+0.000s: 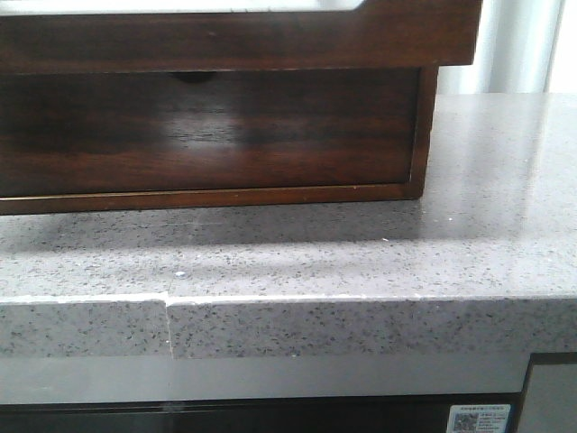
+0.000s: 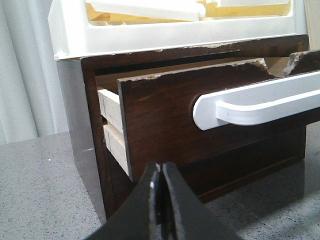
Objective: Put scissors in drawer with both arms
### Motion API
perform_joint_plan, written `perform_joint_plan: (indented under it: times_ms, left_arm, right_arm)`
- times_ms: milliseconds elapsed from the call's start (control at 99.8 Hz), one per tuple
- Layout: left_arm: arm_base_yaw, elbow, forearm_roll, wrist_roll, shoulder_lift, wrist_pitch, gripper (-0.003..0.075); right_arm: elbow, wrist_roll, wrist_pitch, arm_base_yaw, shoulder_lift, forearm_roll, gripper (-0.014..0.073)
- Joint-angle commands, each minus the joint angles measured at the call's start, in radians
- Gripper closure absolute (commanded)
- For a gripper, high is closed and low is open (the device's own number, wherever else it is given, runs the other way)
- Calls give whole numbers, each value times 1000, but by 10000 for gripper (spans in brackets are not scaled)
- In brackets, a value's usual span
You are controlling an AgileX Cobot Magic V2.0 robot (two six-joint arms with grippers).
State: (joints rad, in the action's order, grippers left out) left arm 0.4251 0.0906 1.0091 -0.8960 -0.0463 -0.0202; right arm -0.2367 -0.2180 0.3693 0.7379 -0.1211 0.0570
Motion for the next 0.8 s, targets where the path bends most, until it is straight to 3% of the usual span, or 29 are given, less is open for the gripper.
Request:
perform_joint_plan:
  times_ms: [0, 80, 281, 641, 792]
  left_arm:
    - [6, 25, -7, -11, -12, -43, 742]
    - [6, 25, -23, -11, -12, -17, 742]
    - [4, 25, -280, 27, -12, 44, 742]
    - [-130, 25, -751, 656, -12, 49, 742]
    - [-226, -2, -924, 876, -12, -38, 742]
  right_arm:
    - [-25, 1, -86, 0, -10, 1, 655]
    - [-25, 1, -86, 0, -10, 1, 655]
    - [-25, 1, -86, 0, -10, 1, 655]
    - [-25, 1, -86, 0, -10, 1, 655]
    - [-25, 1, -86, 0, -10, 1, 655]
